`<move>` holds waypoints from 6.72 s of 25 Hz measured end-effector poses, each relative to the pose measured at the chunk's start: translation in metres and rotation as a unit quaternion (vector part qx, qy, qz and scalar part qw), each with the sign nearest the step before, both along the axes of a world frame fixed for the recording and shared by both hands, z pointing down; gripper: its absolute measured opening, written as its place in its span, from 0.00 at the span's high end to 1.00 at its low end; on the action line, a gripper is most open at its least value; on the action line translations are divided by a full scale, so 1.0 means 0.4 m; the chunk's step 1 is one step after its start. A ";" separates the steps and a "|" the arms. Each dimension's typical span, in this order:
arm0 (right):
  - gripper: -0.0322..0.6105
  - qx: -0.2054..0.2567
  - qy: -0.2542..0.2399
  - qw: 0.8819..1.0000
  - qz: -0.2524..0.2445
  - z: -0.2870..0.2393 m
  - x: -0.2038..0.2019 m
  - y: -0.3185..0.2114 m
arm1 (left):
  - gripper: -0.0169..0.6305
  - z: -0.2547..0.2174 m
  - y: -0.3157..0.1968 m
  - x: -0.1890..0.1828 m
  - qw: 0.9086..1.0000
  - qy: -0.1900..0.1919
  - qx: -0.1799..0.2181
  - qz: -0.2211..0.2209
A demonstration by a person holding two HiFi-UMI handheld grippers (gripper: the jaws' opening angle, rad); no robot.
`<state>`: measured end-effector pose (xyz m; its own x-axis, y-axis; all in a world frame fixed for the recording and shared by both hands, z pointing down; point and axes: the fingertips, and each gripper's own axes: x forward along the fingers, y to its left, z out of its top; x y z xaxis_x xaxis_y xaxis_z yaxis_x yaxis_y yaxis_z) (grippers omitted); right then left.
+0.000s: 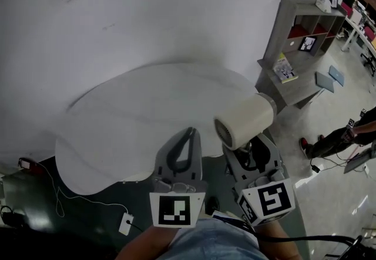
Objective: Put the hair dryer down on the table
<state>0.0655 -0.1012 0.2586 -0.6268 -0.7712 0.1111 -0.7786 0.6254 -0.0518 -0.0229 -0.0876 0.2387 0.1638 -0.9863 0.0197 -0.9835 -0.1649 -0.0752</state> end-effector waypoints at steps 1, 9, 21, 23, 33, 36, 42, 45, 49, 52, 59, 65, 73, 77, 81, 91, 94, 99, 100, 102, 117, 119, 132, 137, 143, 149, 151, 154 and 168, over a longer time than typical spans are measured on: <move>0.60 -0.001 0.003 1.000 0.000 0.006 -0.010 -0.022 | 0.95 0.004 -0.026 -0.009 1.000 -0.001 0.000 0.002; 0.60 -0.015 0.014 1.000 0.020 0.037 -0.103 -0.223 | 0.95 0.024 -0.245 -0.105 1.000 0.011 -0.009 0.020; 0.60 -0.014 0.037 0.998 0.052 0.016 -0.212 -0.413 | 0.95 0.020 -0.454 -0.199 0.997 0.037 -0.009 0.061; 0.60 -0.015 0.042 0.998 0.053 0.013 -0.221 -0.429 | 0.95 0.021 -0.471 -0.206 0.997 0.035 -0.011 0.064; 0.60 -0.046 0.060 0.996 0.052 0.074 -0.232 -0.501 | 0.95 0.071 -0.548 -0.216 0.996 0.040 -0.034 0.066; 0.60 -0.057 0.067 0.995 0.050 0.100 -0.228 -0.536 | 0.95 0.099 -0.580 -0.206 0.996 0.041 -0.050 0.066; 0.60 -0.105 0.078 0.991 0.035 0.214 -0.212 -0.571 | 0.95 0.199 -0.630 -0.198 0.994 0.044 -0.093 0.047; 0.60 -0.129 0.080 0.988 0.032 0.263 -0.202 -0.580 | 0.95 0.242 -0.635 -0.183 0.992 0.041 -0.109 0.043; 0.60 -0.144 0.085 0.986 0.018 0.314 -0.197 -0.597 | 0.95 0.298 -0.645 -0.172 0.990 0.033 -0.134 0.038; 0.60 -0.158 0.089 0.983 0.011 0.355 -0.197 -0.608 | 0.95 0.334 -0.654 -0.175 0.988 0.038 -0.150 0.028; 0.60 -0.187 0.097 0.978 -0.007 0.424 -0.225 -0.620 | 0.95 0.392 -0.669 -0.192 0.985 0.037 -0.170 0.018; 0.60 -0.207 0.103 0.973 -0.015 0.465 -0.238 -0.642 | 0.95 0.430 -0.693 -0.208 0.981 0.043 -0.188 0.007; 0.60 -0.237 0.125 0.963 -0.018 0.514 -0.254 -0.664 | 0.95 0.462 -0.715 -0.236 0.978 0.052 -0.201 -0.006; 0.60 -0.249 0.137 0.959 -0.019 0.531 -0.262 -0.673 | 0.95 0.477 -0.723 -0.244 0.976 0.055 -0.209 -0.011; 0.60 -0.264 0.153 0.952 -0.022 0.551 -0.269 -0.679 | 0.95 0.487 -0.730 -0.251 0.975 0.057 -0.213 -0.014; 0.60 -0.310 0.180 0.933 -0.016 0.604 -0.277 -0.694 | 0.95 0.507 -0.747 -0.279 0.973 0.062 -0.223 -0.024; 0.60 -0.322 0.187 0.928 -0.015 0.617 -0.280 -0.696 | 0.95 0.510 -0.751 -0.291 0.972 0.065 -0.224 -0.030; 0.61 -0.327 0.191 0.925 -0.016 0.627 -0.285 -0.704 | 0.95 0.513 -0.756 -0.302 0.971 0.067 -0.225 -0.036; 0.62 -0.323 0.192 0.927 -0.016 0.624 -0.287 -0.708 | 0.95 0.514 -0.758 -0.303 0.971 0.068 -0.225 -0.036; 0.63 -0.317 0.192 0.929 -0.019 0.621 -0.291 -0.713 | 0.95 0.517 -0.757 -0.304 0.971 0.068 -0.227 -0.038; 0.62 -0.279 0.162 0.946 -0.034 0.552 -0.289 -0.684 | 0.95 0.446 -0.713 -0.282 0.977 0.067 -0.200 -0.044; 0.62 -0.263 0.145 0.953 -0.041 0.513 -0.299 -0.670 | 0.95 0.419 -0.698 -0.277 0.978 0.065 -0.191 -0.044; 0.89 -0.101 0.042 0.991 -0.082 0.154 -0.338 -0.589 | 0.95 0.123 -0.612 -0.265 0.995 0.038 -0.075 -0.058; 0.93 -0.037 0.035 0.995 -0.085 0.051 -0.354 -0.568 | 0.95 0.032 -0.574 -0.252 0.998 0.024 -0.037 -0.054; 0.93 -0.004 0.030 0.996 -0.088 -0.008 -0.357 -0.550 | 0.95 -0.024 -0.551 -0.249 0.999 0.003 -0.010 -0.052; 0.93 0.006 0.038 0.995 -0.095 -0.017 -0.356 -0.538 | 0.95 -0.027 -0.536 -0.235 0.999 -0.006 -0.015 -0.046; 0.93 0.014 0.036 0.995 -0.096 -0.025 -0.358 -0.539 | 0.95 -0.027 -0.536 -0.233 0.999 -0.010 -0.016 -0.045; 0.93 0.009 0.034 0.995 -0.098 -0.025 -0.356 -0.537 | 0.95 -0.031 -0.535 -0.230 0.999 -0.005 -0.012 -0.047; 0.93 0.008 0.035 0.995 -0.098 -0.018 -0.352 -0.553 | 0.95 -0.019 -0.550 -0.228 0.999 -0.001 -0.018 -0.048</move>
